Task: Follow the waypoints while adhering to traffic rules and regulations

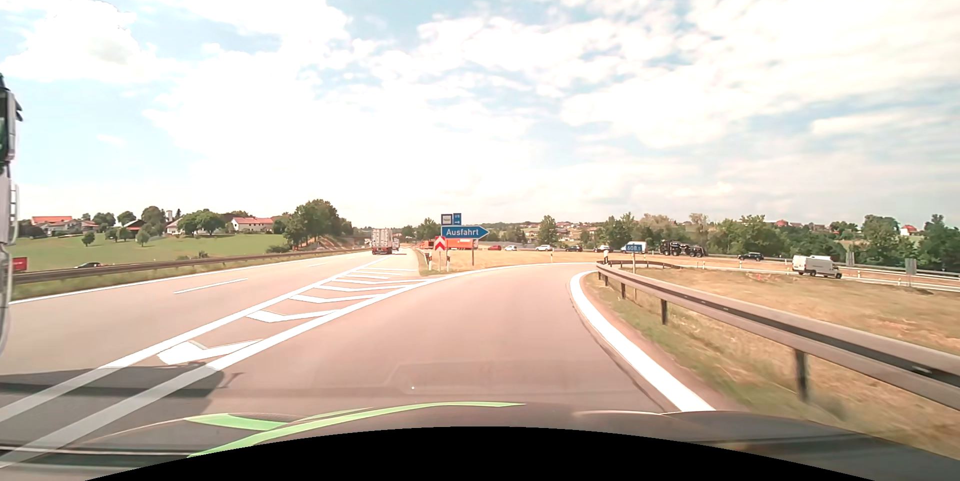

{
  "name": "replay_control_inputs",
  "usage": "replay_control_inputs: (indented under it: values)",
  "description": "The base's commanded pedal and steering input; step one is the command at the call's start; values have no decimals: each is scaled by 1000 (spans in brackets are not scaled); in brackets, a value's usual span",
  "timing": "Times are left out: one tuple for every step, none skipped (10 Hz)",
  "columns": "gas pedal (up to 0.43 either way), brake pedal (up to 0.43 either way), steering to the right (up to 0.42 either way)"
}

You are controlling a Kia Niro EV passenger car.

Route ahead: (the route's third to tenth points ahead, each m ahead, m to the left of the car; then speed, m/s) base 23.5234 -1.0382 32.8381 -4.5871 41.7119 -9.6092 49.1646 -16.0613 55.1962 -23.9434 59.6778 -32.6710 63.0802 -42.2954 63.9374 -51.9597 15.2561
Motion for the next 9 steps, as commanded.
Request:
replay_control_inputs:
  values:
    - [0,165,49]
    - [0,159,52]
    - [0,159,54]
    - [0,152,56]
    - [0,146,58]
    - [0,146,60]
    - [0,140,61]
    - [0,140,62]
    - [0,140,63]
